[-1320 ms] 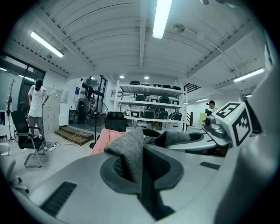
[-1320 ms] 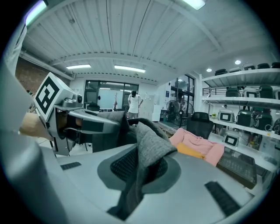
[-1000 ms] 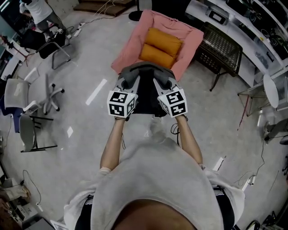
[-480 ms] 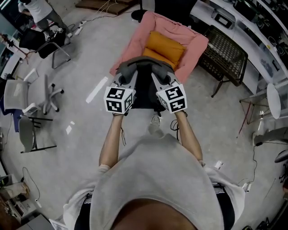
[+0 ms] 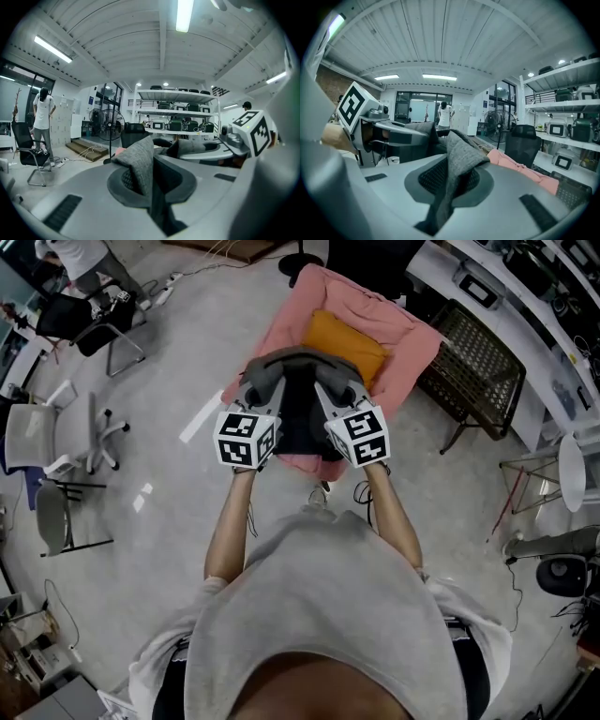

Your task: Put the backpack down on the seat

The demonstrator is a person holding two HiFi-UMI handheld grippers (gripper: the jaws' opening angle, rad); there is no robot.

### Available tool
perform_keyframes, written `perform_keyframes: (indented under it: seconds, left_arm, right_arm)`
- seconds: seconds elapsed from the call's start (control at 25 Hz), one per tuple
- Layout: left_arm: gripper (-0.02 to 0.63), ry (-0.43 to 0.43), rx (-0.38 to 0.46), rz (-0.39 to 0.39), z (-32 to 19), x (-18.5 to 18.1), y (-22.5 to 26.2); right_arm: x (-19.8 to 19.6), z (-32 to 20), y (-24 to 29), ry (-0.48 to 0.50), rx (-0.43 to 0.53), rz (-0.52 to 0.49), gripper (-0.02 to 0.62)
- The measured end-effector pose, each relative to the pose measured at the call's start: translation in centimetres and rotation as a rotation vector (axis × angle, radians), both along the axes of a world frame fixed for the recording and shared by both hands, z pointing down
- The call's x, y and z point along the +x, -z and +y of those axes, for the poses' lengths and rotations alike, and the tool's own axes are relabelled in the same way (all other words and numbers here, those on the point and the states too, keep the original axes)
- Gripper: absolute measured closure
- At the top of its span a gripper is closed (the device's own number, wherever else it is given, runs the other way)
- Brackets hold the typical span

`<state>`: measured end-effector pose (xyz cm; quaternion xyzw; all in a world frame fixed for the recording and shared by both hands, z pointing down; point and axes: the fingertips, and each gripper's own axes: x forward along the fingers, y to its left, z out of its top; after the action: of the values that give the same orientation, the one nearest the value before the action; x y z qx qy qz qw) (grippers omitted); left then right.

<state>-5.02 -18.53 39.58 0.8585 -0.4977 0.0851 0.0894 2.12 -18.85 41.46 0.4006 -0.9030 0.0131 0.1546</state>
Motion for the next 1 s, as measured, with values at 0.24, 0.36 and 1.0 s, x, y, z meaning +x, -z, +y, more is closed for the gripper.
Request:
perform_keyframes:
  seconds: [0.24,0.36,1.0]
  left_arm:
    - [0.574,0.020,-0.015,-0.004,-4.7,1.6,-0.5]
    - [0.574,0.030,-0.025,-0.007,-6.4,1.9,-1.0]
    - [0.574,0.003,-0.096,-0.007,-12.3,0.6,-4.7]
  right_arm:
    - [1.6,-4.9,-0.5,0.019,-0.011,-0.016,0.566]
    - [1.9,-6.7,-1.1,0.029,-0.019,-0.025,0.567]
    - [0.6,-12.5,-4.8,0.003,-0.096,-0.012,0.566]
